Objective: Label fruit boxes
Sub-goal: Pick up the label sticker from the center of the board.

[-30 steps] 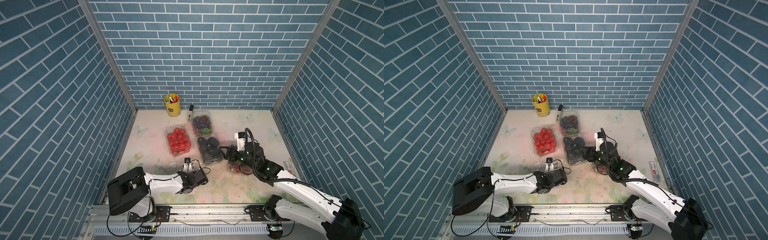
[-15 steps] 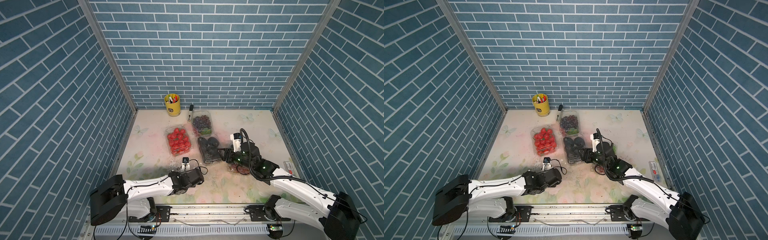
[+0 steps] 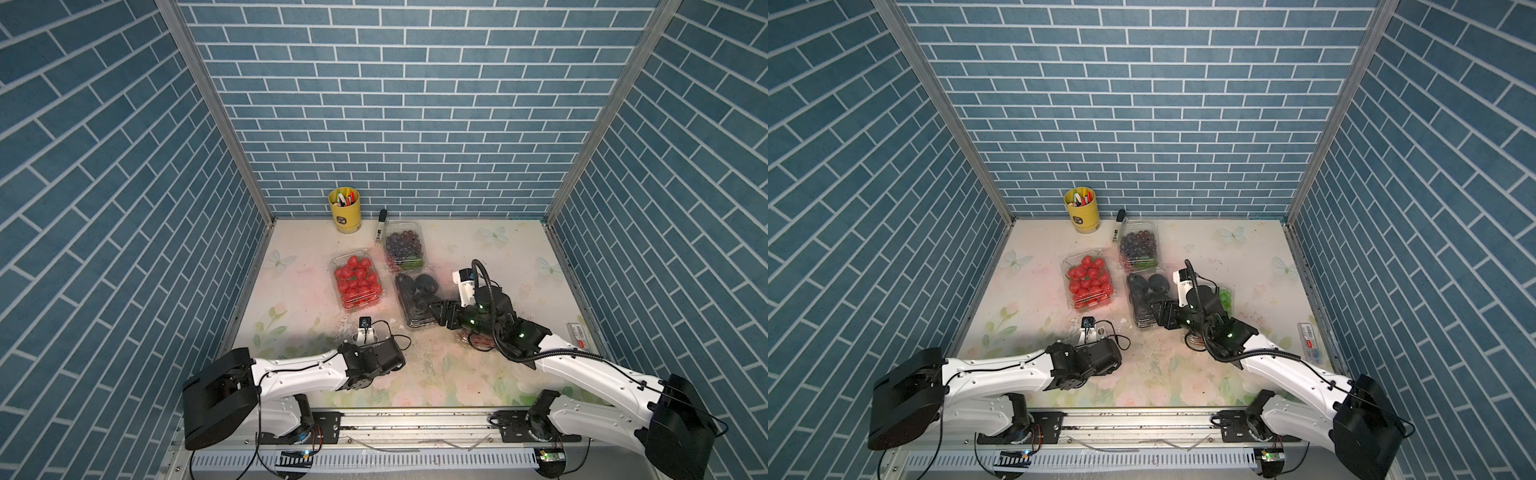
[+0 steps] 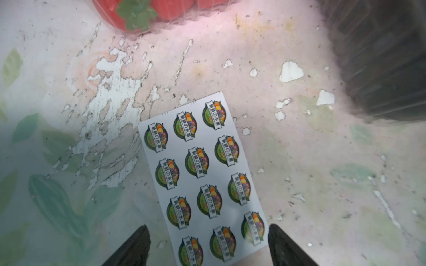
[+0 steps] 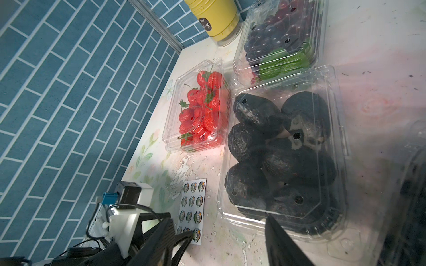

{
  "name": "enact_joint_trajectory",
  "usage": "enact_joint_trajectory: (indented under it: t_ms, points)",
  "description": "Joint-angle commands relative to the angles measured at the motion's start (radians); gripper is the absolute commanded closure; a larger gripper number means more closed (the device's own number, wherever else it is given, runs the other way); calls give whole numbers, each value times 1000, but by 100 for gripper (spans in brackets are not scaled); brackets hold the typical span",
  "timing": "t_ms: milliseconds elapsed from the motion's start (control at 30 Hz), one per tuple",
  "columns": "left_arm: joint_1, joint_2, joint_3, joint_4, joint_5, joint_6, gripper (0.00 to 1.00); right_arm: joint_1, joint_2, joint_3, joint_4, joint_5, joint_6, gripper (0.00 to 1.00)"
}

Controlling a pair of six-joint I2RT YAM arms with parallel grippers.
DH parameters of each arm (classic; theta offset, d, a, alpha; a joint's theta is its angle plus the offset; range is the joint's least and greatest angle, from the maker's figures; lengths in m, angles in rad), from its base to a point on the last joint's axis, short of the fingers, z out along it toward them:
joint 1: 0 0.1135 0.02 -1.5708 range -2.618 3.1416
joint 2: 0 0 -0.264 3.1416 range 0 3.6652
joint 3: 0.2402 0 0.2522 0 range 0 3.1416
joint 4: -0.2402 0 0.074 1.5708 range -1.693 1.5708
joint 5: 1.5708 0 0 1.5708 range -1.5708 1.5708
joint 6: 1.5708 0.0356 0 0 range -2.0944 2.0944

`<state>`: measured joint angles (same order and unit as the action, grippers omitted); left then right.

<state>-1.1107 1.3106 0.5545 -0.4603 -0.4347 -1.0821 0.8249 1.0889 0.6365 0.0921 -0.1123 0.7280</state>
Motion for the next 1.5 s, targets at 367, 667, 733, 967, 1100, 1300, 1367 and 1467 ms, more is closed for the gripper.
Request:
enact_joint_trajectory:
  t_ms: [367,667,733,967,1100,1300,1367,1467]
  points:
    - [14,157,-38,80,48,-36,54,10,-28,-2,17,19,19,36]
    - [14,75,0,44,33,30,71,15,-11,0,20,19,20,38]
    - [13,31,12,33,27,55,73,19,-5,0,28,16,22,39]
    - [14,-99,45,45,20,130,75,33,13,0,68,-28,36,41]
    - [14,-155,47,85,34,172,77,44,40,-10,134,-81,70,43]
    - [13,-242,47,148,59,221,76,65,104,-16,259,-167,153,52]
    - [14,-269,50,153,65,223,76,72,132,-18,311,-183,186,53]
    - [14,-304,40,176,76,234,76,84,179,-17,375,-202,218,53]
